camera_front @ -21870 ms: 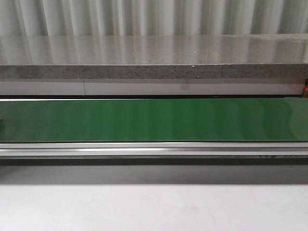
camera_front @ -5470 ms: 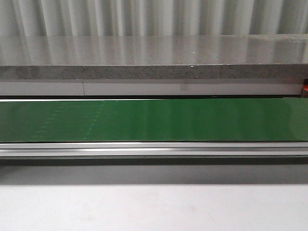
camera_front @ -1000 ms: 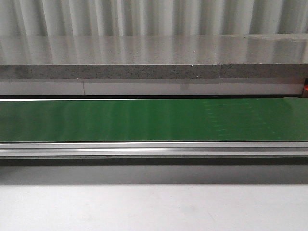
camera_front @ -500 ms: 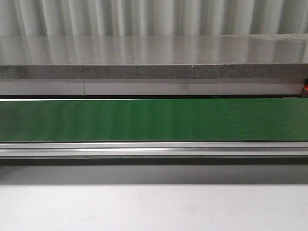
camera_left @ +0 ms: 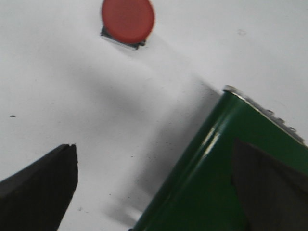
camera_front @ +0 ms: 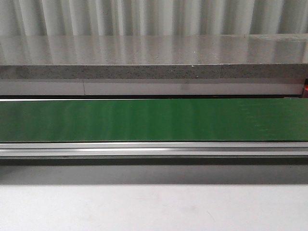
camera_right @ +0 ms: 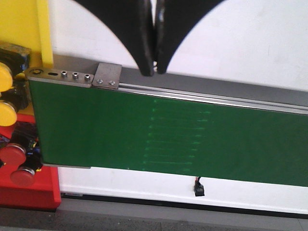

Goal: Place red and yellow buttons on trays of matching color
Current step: 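Grasp a yellow button on the table with the left gripper, set it on the belt, then grasp a red button with the left gripper and place it on the belt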

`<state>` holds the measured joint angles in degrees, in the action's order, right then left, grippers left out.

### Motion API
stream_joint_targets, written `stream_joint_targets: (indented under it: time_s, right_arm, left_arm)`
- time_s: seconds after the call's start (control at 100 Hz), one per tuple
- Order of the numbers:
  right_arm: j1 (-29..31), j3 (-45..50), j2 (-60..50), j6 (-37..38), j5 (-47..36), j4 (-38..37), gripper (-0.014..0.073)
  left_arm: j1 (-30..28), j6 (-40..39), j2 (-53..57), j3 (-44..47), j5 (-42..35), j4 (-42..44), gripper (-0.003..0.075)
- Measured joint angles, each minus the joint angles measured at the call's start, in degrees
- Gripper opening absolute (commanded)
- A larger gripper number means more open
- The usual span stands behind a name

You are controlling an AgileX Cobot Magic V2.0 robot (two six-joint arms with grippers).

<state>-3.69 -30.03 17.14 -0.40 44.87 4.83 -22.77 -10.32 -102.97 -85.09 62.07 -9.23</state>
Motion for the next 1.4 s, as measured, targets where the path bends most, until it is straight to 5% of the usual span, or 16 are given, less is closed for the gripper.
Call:
stream_joint_targets:
  time_s: [0.61,0.7,0.87,0.99,1.4]
  right_arm:
    - [0.0,0.0,0.0,0.0,0.0,0.0,-0.0068]
    - [0.0,0.0,0.0,0.0,0.0,0.0,-0.0068]
    - [0.0,0.0,0.0,0.0,0.0,0.0,-0.0068]
    - [0.0,0.0,0.0,0.0,0.0,0.0,-0.0068]
    - [0.0,0.0,0.0,0.0,0.0,0.0,-0.0068]
  left_arm:
    - [-1.1,-0.6,-20.9,-17.4,-1.8,0.0,0.0615]
    - [-1.2,-0.6,-22.9,-19.6,-1.9,0.0,0.0558]
    - [-1.2,-0.7,-23.5,-20.3,-2.0,-0.1,0.0303]
    - [-1.2,-0.7,-23.5,-20.5,-2.0,-0.1,0.0199]
    - [-1.2,1.5,-18.4,-20.5,0.1,-0.1,0.0166]
